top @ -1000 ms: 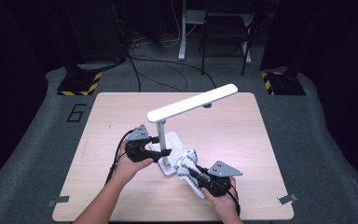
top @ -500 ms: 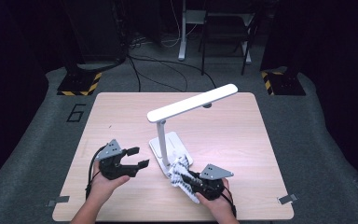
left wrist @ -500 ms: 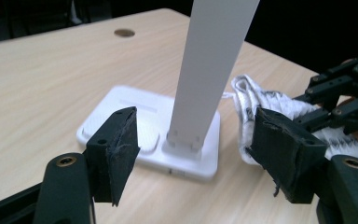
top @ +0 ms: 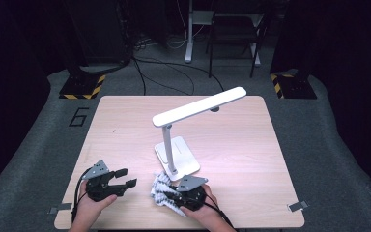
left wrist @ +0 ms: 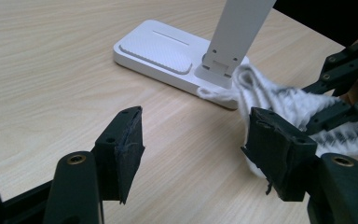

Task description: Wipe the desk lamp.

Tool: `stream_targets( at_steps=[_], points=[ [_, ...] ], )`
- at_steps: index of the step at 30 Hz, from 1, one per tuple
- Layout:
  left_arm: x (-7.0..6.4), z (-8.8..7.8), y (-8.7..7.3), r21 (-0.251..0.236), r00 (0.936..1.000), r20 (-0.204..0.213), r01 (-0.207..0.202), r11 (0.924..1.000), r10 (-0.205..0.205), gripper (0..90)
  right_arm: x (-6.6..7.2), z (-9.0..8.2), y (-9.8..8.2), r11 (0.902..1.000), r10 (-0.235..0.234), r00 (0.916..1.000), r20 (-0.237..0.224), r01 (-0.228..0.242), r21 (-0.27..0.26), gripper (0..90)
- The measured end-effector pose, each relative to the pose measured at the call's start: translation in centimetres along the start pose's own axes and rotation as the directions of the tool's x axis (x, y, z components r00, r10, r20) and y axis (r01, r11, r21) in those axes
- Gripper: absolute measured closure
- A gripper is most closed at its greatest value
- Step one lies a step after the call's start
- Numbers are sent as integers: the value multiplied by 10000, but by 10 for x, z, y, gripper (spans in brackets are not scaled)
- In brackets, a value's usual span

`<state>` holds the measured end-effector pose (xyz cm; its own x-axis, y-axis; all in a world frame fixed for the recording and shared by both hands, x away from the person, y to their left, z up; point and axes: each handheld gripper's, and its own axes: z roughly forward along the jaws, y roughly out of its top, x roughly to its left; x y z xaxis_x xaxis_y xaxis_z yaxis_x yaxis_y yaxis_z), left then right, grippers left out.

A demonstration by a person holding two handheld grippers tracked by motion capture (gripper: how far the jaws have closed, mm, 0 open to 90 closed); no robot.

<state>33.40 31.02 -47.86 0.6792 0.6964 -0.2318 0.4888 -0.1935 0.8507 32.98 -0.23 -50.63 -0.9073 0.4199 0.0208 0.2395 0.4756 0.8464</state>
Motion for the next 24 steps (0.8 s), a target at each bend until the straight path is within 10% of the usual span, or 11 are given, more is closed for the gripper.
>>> stream_targets(
  at_steps=[5,14,18,24],
  points=[
    [0,6,-5,148,9999,-156,-6,9999,8,362,-3,21,-6,9871,-7,9991,420,-61,1603,551],
    [-13,14,-5,223,9989,-117,-442,9988,445,348,-5,-1,-3,9983,260,9981,567,-288,504,442],
    [-21,20,-4,353,9962,160,-861,9957,856,352,-9,-26,0,9989,459,9976,516,-456,-68,615],
    [-24,23,-4,640,9913,110,-1316,9892,1311,355,-17,-30,-12,9941,562,9984,-3,-559,929,795]
  ],
)
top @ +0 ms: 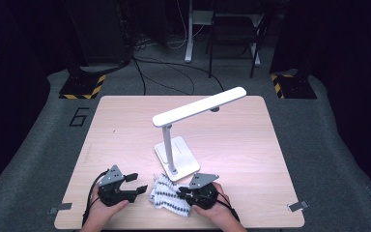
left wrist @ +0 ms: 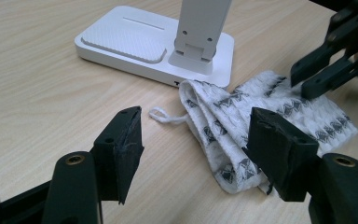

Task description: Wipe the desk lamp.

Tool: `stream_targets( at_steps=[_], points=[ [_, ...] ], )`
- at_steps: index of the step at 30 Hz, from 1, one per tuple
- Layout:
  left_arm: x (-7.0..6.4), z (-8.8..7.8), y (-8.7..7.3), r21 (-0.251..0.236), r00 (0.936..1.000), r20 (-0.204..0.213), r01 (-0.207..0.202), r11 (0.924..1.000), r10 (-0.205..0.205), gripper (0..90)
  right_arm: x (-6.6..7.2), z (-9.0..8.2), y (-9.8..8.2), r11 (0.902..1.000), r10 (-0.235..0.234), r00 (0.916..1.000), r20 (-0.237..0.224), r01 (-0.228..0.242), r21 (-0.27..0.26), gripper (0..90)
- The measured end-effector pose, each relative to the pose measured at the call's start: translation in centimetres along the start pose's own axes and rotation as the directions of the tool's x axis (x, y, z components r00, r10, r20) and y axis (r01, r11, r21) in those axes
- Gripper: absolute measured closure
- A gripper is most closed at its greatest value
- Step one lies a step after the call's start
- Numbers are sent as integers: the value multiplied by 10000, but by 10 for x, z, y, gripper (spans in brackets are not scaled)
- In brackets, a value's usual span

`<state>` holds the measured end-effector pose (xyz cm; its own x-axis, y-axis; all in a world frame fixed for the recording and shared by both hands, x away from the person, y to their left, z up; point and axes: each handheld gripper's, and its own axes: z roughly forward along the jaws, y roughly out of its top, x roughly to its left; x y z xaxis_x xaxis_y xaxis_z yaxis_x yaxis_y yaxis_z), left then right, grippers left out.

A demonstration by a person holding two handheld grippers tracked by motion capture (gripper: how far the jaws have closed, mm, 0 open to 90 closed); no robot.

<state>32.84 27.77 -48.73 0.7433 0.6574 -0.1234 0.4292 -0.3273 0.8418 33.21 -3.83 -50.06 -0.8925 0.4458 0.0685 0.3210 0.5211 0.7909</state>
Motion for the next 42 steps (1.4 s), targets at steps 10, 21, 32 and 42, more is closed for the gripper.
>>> stream_targets(
  at_steps=[10,21,32,42],
  points=[
    [-4,0,0,-281,10000,-39,73,9996,-74,374,13,42,5,9978,-184,9993,330,163,636,807],
    [-26,25,0,380,9988,424,-248,9990,232,384,11,11,13,9946,196,9947,1006,-92,-1034,704],
    [-17,42,-13,1978,9957,669,-754,9773,633,399,-21,-19,-3,9648,1907,9639,1861,-1490,-2167,666],
    [32,17,-19,1975,9980,-87,-592,9785,622,397,-28,-21,-7,9548,2229,9568,1867,-1757,-2397,655]
  ],
)
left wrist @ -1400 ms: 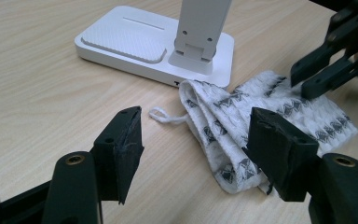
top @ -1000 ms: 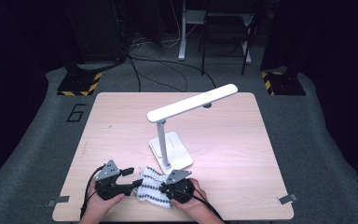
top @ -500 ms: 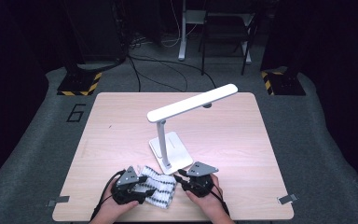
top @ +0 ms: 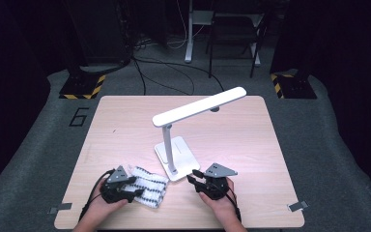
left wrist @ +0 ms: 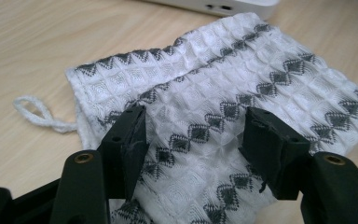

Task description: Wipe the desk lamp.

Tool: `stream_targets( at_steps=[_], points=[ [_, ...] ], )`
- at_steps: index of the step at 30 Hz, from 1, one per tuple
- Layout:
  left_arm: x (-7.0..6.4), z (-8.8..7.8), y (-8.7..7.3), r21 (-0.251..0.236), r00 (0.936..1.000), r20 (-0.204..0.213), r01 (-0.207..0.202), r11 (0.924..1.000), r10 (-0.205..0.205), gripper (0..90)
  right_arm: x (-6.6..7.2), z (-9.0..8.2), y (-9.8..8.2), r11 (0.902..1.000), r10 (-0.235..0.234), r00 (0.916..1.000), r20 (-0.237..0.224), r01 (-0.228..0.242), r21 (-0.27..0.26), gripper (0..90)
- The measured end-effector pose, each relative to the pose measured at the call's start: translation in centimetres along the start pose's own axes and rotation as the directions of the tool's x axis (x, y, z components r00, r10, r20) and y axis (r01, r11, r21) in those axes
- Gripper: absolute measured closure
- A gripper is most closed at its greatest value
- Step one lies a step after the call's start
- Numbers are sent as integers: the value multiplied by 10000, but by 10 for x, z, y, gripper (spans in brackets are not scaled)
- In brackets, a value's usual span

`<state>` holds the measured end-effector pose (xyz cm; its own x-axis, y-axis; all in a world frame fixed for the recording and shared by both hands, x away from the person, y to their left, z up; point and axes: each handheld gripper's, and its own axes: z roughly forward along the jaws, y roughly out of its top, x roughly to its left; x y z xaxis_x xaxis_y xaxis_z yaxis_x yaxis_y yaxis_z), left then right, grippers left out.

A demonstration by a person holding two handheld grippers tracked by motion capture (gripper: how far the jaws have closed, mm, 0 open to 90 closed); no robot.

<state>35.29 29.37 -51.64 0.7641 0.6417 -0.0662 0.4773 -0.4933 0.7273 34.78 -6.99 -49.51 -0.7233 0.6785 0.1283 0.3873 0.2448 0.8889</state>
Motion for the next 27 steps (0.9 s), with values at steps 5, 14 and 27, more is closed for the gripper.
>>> stream_targets(
  at_steps=[5,14,27],
  points=[
    [16,-16,-6,-404,9953,-166,948,9947,-955,376,-1,0,0,10000,-21,10000,20,21,23,652],
    [-17,4,11,-568,9743,-1209,1844,9812,-1901,305,-1,1,-1,9999,150,9999,55,-149,-52,643],
    [-27,25,15,-136,9737,-1937,1199,9927,-1202,152,-2,1,-2,9999,157,9998,101,-157,-39,631]
  ],
)
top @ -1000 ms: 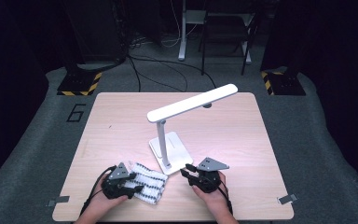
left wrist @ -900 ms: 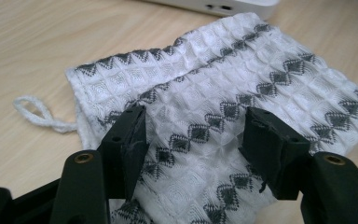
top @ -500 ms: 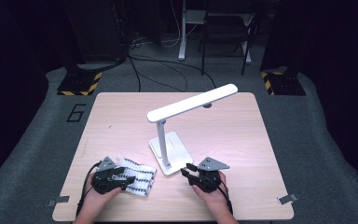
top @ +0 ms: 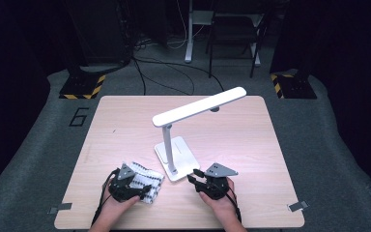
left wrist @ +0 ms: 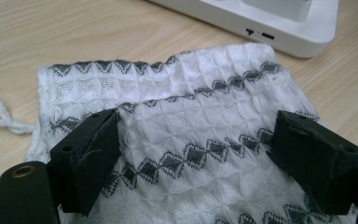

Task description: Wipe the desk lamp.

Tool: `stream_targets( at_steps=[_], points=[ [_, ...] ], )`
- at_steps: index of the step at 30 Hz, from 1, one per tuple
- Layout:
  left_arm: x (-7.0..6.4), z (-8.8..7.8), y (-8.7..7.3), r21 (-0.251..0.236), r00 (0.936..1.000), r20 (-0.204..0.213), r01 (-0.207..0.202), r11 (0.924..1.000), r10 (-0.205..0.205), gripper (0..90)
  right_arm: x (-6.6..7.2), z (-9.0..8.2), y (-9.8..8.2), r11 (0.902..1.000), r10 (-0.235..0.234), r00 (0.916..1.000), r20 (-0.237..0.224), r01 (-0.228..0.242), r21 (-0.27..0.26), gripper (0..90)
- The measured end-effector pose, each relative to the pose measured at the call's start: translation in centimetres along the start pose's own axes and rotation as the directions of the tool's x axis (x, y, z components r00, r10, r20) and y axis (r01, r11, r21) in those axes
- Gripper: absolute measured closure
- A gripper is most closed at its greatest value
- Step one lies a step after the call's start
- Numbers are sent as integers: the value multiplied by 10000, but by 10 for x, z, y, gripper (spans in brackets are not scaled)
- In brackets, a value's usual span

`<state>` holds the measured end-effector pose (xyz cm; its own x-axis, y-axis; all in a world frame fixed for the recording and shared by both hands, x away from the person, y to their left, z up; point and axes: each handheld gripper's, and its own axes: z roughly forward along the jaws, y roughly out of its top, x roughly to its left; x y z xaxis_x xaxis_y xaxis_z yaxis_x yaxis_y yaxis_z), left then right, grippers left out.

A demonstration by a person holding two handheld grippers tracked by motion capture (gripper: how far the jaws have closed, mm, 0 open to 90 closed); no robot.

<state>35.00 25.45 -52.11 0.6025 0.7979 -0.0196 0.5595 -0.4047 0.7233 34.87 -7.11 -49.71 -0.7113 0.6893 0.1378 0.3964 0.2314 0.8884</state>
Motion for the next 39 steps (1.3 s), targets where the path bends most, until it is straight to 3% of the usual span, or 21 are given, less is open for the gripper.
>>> stream_targets(
  at_steps=[2,10,13,16,18,24,27,28,30,34,36,39],
  points=[
    [-4,2,0,153,9983,-284,-498,9986,502,150,0,0,0,10000,7,10000,5,-7,-17,629],
    [4,2,0,171,9982,-451,-379,9991,387,173,1,1,-1,10000,-93,9999,71,93,-2,625],
    [13,-1,0,47,9981,-501,-349,9994,351,259,1,2,-1,9999,-153,9999,65,153,12,623],
    [20,-4,-2,-163,9980,-626,-134,9998,124,456,1,3,-2,9998,-173,9998,52,172,96,612],
    [24,-6,-2,-168,9980,-605,-172,9997,162,535,1,5,-2,9997,-196,9998,90,195,128,608],
    [31,-8,-5,-317,9996,-286,-46,9995,37,677,6,11,-1,9978,-607,9981,136,603,281,596],
    [35,-9,-6,-367,9999,78,-62,9993,65,690,3,12,1,9965,-816,9960,369,810,193,578],
    [36,-10,-7,-326,9996,191,-192,9993,199,690,1,12,3,9974,-698,9960,566,687,212,566],
    [37,-11,-7,-321,9995,326,-26,9995,36,693,-8,13,8,9993,-321,9948,962,300,227,549],
    [36,-11,-7,-283,9994,330,-101,9995,110,696,-22,15,16,9993,116,9900,1403,-162,322,530],
    [36,-11,-7,-310,9995,318,-70,9995,80,696,-24,20,20,9991,173,9903,1381,-224,358,504],
    [36,-11,-8,-354,9996,278,-56,9994,66,696,-16,28,23,9993,-12,9954,958,-23,370,491]
  ],
)
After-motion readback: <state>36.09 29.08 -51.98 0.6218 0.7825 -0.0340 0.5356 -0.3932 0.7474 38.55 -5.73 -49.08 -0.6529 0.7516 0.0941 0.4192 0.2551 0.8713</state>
